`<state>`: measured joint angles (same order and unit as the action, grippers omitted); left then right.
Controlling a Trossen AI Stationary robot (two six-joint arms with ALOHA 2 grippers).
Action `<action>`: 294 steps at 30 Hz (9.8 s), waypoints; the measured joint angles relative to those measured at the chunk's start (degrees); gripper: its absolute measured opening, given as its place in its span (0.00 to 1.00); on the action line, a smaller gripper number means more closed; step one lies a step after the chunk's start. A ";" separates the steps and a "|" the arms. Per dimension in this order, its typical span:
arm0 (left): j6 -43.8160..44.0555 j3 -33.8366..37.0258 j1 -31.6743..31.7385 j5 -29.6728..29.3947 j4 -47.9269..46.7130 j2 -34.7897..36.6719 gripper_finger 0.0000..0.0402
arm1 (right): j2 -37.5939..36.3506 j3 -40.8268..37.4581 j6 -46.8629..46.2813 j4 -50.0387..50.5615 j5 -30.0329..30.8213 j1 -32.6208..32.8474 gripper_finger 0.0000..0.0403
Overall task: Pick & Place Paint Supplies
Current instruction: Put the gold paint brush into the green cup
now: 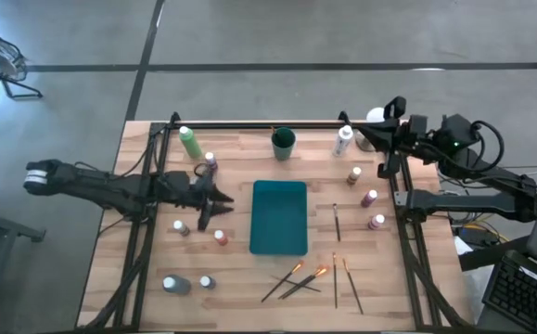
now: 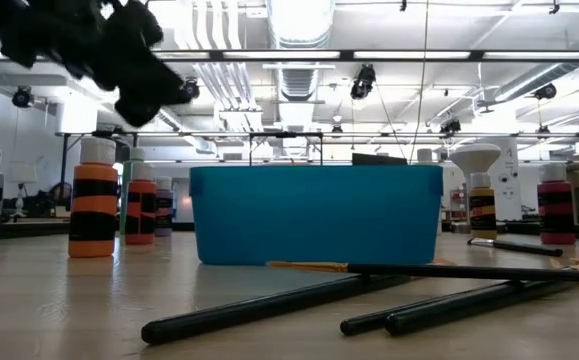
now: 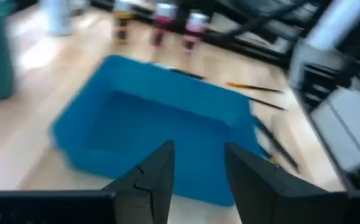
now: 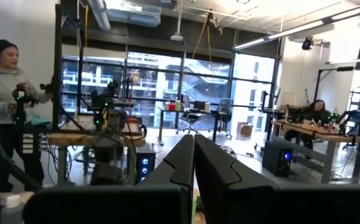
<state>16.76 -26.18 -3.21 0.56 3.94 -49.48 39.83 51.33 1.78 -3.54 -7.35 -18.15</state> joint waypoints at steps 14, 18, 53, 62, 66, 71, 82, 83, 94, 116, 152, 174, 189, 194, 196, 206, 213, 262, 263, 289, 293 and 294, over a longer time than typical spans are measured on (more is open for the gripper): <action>-10.54 -32.87 -23.47 -20.52 -25.60 -24.53 0.36 | 0.00 0.00 0.16 3.53 -0.02 -0.03 0.02; -13.54 -40.03 -24.51 -15.35 -26.50 -32.72 0.36 | 0.02 0.00 0.05 5.97 -0.02 -0.02 0.02; -17.88 -63.67 -24.62 -6.80 -41.07 -65.27 0.36 | 0.88 -0.02 -0.30 6.41 3.06 -0.02 0.02; -19.88 -63.58 -23.10 -6.39 -40.31 -66.94 0.36 | 2.25 -0.02 -0.13 6.31 3.08 -0.02 0.02; -21.28 -63.57 -22.53 -5.58 -39.80 -66.94 0.36 | 2.36 -0.02 0.26 6.32 3.08 -0.04 0.02; -22.41 -63.54 -22.16 -4.91 -38.99 -67.26 0.36 | 2.33 -0.02 0.65 6.30 3.10 -0.04 0.02; -22.82 -63.47 -22.03 -2.51 -37.43 -70.50 0.36 | 2.27 -0.02 0.79 6.30 4.70 -0.04 0.02; -22.93 -63.47 -22.00 -2.51 -37.41 -70.63 0.36 | 2.27 -0.02 0.79 6.30 4.70 -0.04 0.02; -23.05 -63.45 -21.96 -1.60 -34.38 -71.31 0.36 | 2.27 -0.02 0.80 6.31 4.68 -0.04 0.02; -22.09 -63.40 -21.28 -1.48 -34.44 -72.76 0.28 | 2.27 -0.02 0.81 6.44 4.63 -0.02 0.02; -29.55 -93.66 -25.05 -35.72 -77.30 -72.28 0.00 | 2.94 -0.02 -9.36 11.14 4.50 -0.02 0.02; -43.52 -95.23 -33.07 -76.43 -94.00 -72.23 0.00 | 7.36 0.00 -20.43 22.58 -5.92 0.01 0.02; -42.55 -95.10 -38.09 -81.66 -93.96 -70.33 0.00 | 15.04 0.01 -20.92 13.78 -12.74 -0.12 0.02; -39.73 -93.52 -39.49 -82.63 -93.91 -68.54 0.00 | 15.08 0.22 -22.26 13.19 -16.06 -0.11 0.02; -40.38 -92.20 -39.71 -82.73 -93.98 -68.09 0.00 | 15.10 0.26 -23.38 12.70 -18.00 -0.11 0.02; -50.25 -87.12 -39.90 -85.42 -93.94 -68.05 0.00 | 16.53 0.31 -26.45 8.49 -23.22 0.02 0.02; -53.06 -86.79 -39.99 -88.42 -93.97 -68.05 0.00 | 21.31 0.31 -24.87 4.10 -25.41 2.90 0.03; -53.97 -85.13 -34.70 -86.96 -93.95 -65.97 0.00 | 51.20 25.43 -13.38 19.53 -34.69 12.62 0.40; -53.95 -85.13 -34.89 -86.94 -93.95 -65.85 0.00 | 51.27 26.03 -12.89 20.74 -34.65 12.58 0.40; -56.03 -85.11 -32.78 -85.48 -93.95 -65.65 0.00 | 51.10 25.62 -11.80 18.81 -31.47 15.30 0.37; -56.09 -85.11 -32.46 -85.50 -93.96 -65.65 0.00 | 51.10 25.59 -12.09 17.21 -31.45 15.30 0.40; -56.09 -85.11 -32.24 -85.48 -93.96 -65.65 0.00 | 51.14 25.59 -12.10 17.12 -31.45 15.31 0.40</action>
<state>-39.33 -111.28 -35.45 -84.93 -90.02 -115.13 90.97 76.93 -10.32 13.58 -38.81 -2.84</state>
